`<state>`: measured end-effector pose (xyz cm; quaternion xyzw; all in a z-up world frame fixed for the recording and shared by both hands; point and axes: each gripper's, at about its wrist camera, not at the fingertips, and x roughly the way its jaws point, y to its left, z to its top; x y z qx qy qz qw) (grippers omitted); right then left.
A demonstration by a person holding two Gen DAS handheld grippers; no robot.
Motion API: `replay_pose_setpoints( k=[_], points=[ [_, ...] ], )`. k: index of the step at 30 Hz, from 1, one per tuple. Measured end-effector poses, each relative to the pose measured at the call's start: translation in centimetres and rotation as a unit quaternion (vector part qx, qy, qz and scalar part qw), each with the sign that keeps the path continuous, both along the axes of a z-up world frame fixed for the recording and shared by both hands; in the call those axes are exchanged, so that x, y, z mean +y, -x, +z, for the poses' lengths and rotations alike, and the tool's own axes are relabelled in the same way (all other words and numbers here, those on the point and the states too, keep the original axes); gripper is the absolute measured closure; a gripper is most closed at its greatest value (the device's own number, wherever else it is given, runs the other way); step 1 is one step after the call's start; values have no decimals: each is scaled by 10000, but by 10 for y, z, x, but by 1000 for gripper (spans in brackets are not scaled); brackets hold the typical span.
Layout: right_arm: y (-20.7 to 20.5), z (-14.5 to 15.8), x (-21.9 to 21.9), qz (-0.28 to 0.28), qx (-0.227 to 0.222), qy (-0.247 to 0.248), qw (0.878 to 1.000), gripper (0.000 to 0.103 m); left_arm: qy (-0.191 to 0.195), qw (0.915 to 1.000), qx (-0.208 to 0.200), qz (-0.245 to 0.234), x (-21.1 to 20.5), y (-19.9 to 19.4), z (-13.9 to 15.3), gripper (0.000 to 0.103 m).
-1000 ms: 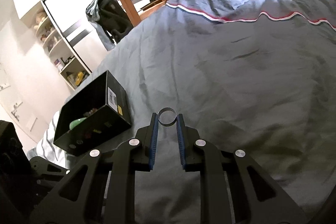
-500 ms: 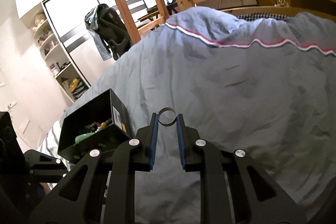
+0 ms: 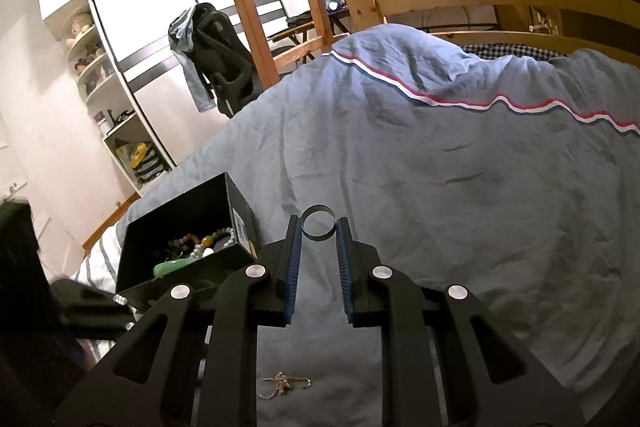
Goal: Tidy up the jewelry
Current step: 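Close the left tool on the gold charm while the right tool lifts the thick ring, then carry charm and ring over the black box and open both tools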
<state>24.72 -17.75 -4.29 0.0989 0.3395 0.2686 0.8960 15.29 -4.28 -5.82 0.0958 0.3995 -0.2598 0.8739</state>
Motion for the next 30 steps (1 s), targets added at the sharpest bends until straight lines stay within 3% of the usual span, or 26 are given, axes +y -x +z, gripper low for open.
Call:
replay_pose_setpoints(
  k=[1,6,9,10,21,30],
  points=[
    [-1,-1,-1,-8,22,-16,10000,84,-162,9999,26,-15,-7,-3,-9,58],
    [0,1,-1,-16,5,-45,10000,84,-465,9985,288,14,-21,-20,-42,58],
    [1,3,-3,-27,-12,-98,9999,84,-468,9978,444,129,-16,-26,-50,93],
    [1,3,-4,-34,-23,-112,9999,84,-415,9981,417,155,-13,-26,-48,97],
    [1,10,-6,-127,-116,-127,9998,84,17,9983,-118,577,14,-18,9,98],
    [8,13,26,140,-215,119,9996,85,-1,9949,-267,975,46,-16,37,98]
  ],
)
